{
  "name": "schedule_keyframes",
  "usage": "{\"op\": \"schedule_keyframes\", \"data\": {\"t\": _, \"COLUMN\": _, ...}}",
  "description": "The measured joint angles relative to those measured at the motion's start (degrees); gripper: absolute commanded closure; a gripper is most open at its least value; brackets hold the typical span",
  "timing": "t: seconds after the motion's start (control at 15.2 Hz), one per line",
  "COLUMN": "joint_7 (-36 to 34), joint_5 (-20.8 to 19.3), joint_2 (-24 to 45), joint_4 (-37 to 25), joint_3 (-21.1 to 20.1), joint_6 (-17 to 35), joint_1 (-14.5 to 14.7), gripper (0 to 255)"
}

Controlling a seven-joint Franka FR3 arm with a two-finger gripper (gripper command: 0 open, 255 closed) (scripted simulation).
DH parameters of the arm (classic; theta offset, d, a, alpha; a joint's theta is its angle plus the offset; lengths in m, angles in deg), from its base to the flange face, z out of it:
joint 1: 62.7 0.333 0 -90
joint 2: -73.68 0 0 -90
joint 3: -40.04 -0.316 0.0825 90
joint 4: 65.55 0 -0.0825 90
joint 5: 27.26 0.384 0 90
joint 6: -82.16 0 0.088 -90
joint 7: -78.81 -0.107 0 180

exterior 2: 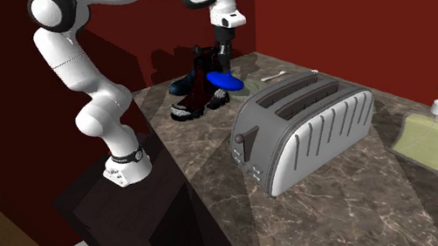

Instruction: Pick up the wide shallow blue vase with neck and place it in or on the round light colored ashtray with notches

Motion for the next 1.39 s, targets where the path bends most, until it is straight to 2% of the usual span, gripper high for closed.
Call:
{"op": "schedule_keyframes", "data": {"t": 0.53, "joint_7": -12.1, "joint_5": -4.0, "joint_2": 13.5, "joint_4": -16.1, "joint_3": -7.2, "joint_6": -2.4, "joint_1": 3.3, "gripper": 255}}
{"op": "schedule_keyframes", "data": {"t": 0.86, "joint_7": -20.1, "joint_5": -9.5, "joint_2": 25.1, "joint_4": -29.1, "joint_3": -10.6, "joint_6": -5.0, "joint_1": 7.4, "gripper": 255}}
{"op": "schedule_keyframes", "data": {"t": 1.06, "joint_7": -21.4, "joint_5": -10.6, "joint_2": 27.3, "joint_4": -30.3, "joint_3": -10.8, "joint_6": -4.1, "joint_1": 8.4, "gripper": 255}}
{"op": "schedule_keyframes", "data": {"t": 1.39, "joint_7": -21.4, "joint_5": -10.5, "joint_2": 27.2, "joint_4": -26.4, "joint_3": -10.8, "joint_6": -0.4, "joint_1": 8.2, "gripper": 255}}
